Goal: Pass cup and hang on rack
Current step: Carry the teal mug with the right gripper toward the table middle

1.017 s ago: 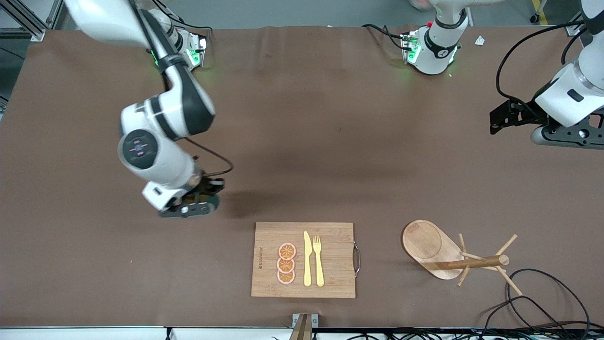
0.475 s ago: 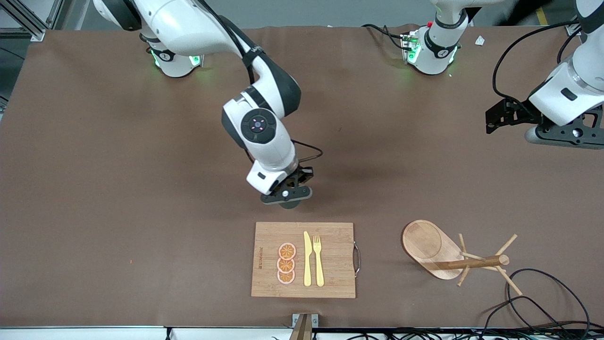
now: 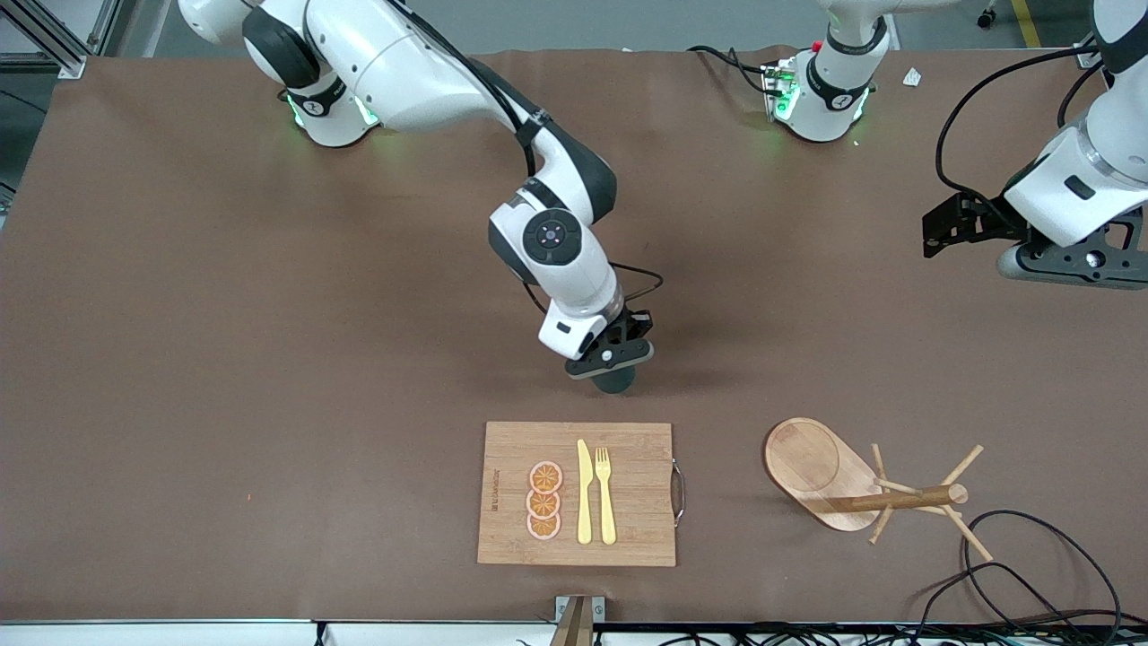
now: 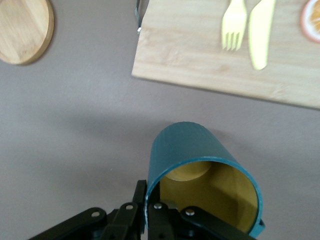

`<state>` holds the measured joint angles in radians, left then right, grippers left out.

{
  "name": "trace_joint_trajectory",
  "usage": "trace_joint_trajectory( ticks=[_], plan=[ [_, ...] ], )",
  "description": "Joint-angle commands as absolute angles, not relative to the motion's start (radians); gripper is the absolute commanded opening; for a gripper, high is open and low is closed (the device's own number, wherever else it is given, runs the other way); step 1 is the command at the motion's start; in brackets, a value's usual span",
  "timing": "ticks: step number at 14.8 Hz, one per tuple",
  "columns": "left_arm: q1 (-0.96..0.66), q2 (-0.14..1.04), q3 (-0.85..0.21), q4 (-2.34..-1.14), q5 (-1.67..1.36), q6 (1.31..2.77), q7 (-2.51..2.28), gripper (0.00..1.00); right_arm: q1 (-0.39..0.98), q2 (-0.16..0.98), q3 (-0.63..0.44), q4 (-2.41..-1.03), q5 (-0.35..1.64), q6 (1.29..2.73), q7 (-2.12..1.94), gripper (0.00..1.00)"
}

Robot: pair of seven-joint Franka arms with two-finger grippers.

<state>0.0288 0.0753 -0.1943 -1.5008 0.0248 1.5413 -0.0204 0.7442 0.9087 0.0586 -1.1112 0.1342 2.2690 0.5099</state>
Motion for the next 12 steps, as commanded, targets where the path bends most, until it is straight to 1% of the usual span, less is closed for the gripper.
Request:
trace_joint_trajectory(
  ticks=[1,6,8,10,11,12],
  plan=[
    [0.026,0.083,-0.198,-1.477,0.043,1.536,-0.02,1.0,0.762,0.949,0.063,-1.046,0.143,2.263,0.54,0.01],
    [0.031,0.081,-0.204,-1.474,0.043,1.536,-0.025,1.0,0.781,0.979,0.064,-1.045,0.143,2.267,0.538,0.02],
    [0.032,0.081,-0.204,-1.474,0.043,1.536,-0.025,1.0,0.788,0.985,0.064,-1.045,0.143,2.267,0.538,0.04],
    [0.032,0.081,-0.204,-1.474,0.043,1.536,-0.028,1.0,0.792,0.989,0.063,-1.045,0.143,2.267,0.543,0.13],
    [0.032,0.081,-0.204,-1.473,0.041,1.536,-0.028,1.0,0.79,0.989,0.063,-1.045,0.143,2.275,0.545,0.22],
    [0.032,0.083,-0.204,-1.462,0.041,1.536,-0.031,1.0,0.788,0.989,0.063,-1.046,0.143,2.286,0.545,0.3]
  ],
)
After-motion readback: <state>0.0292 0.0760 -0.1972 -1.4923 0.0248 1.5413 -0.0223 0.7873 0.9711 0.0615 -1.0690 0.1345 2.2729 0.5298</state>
